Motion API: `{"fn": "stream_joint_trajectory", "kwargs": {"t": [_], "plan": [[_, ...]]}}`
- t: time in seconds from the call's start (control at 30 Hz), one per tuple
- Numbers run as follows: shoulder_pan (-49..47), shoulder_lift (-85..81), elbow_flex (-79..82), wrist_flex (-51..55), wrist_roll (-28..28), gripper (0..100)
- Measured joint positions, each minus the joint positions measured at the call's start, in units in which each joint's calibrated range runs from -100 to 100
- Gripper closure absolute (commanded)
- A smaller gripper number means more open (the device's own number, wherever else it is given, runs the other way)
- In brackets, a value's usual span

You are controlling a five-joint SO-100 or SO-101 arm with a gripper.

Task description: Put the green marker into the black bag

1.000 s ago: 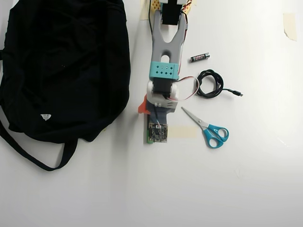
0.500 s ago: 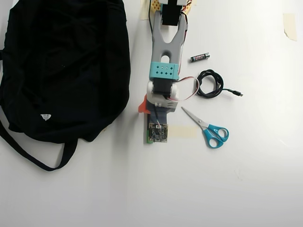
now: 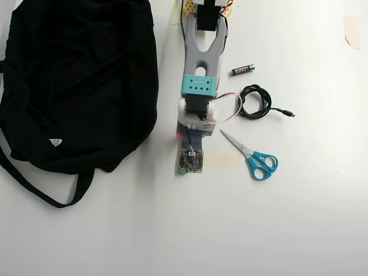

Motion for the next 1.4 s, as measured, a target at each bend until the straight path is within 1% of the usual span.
{"fn": "stream_joint_trajectory", "kwargs": {"t": [0.1,0.27,0.57,0.6,1.27,1.4], "plan": [[0.0,0.0,0.0,0.0,0.0,87],[0.0,0.0,0.0,0.0,-0.05,93],[-0.07,0.08,0.0,0.09,-0.05,95],[-0.07,0.08,0.0,0.09,-0.05,98],[-0.15,0.08,-0.08,0.26,-0.05,98],[-0.59,0.25,-2.75,4.81,-0.05,98]]}}
